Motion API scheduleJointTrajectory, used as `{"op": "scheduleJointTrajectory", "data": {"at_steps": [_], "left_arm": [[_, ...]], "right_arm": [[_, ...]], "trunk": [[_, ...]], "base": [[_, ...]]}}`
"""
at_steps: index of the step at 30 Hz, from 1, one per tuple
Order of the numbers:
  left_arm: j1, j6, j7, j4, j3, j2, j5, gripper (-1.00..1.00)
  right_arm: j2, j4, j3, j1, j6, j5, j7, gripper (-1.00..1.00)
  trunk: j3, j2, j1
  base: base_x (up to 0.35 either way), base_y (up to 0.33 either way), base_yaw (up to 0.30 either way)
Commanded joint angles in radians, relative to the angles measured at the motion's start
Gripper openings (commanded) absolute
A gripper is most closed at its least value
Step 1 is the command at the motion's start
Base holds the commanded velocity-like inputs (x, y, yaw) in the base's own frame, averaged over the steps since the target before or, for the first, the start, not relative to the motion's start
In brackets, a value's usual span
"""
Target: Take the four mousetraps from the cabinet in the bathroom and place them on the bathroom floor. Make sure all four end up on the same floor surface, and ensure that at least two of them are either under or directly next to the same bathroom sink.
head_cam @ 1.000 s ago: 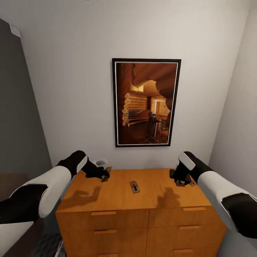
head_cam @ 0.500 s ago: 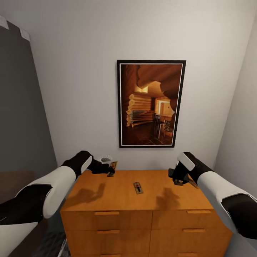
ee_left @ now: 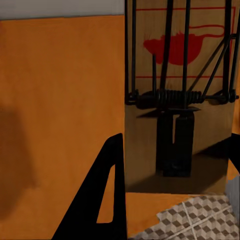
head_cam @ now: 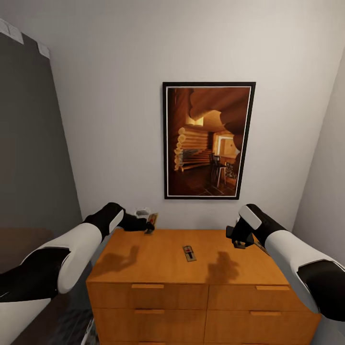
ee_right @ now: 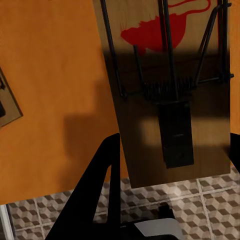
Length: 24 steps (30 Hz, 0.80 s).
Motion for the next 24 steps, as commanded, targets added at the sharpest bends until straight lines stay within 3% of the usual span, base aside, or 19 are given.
{"op": "scheduleJointTrajectory", "data": {"at_steps": [1, 10, 13, 24], "left_arm": [[0.000, -0.014, -0.002, -0.001, -0.005, 0.000, -0.005, -1.00], [0.000, -0.041, 0.000, 0.000, -0.004, 0.001, -0.005, -1.00], [0.000, -0.042, 0.001, -0.001, -0.004, 0.001, -0.005, -1.00], [0.000, -0.039, 0.011, 0.001, -0.008, -0.005, -0.010, -1.00]], "right_arm": [[-0.001, -0.001, 0.008, 0.000, 0.002, -0.012, -0.008, -1.00], [0.000, -0.001, 0.010, 0.000, 0.001, -0.012, -0.008, -1.00], [0.013, -0.001, 0.010, 0.004, 0.001, -0.012, -0.008, -1.00], [0.036, 0.000, 0.011, 0.022, 0.001, -0.011, -0.008, -1.00]], "trunk": [[-0.001, -0.001, 0.000], [-0.001, -0.001, 0.000], [-0.001, -0.001, 0.000], [-0.001, -0.001, 0.000]], "base": [[0.000, 0.000, 0.001], [-0.186, -0.047, 0.000], [-0.295, -0.076, 0.052], [-0.297, -0.116, 0.228]]}}
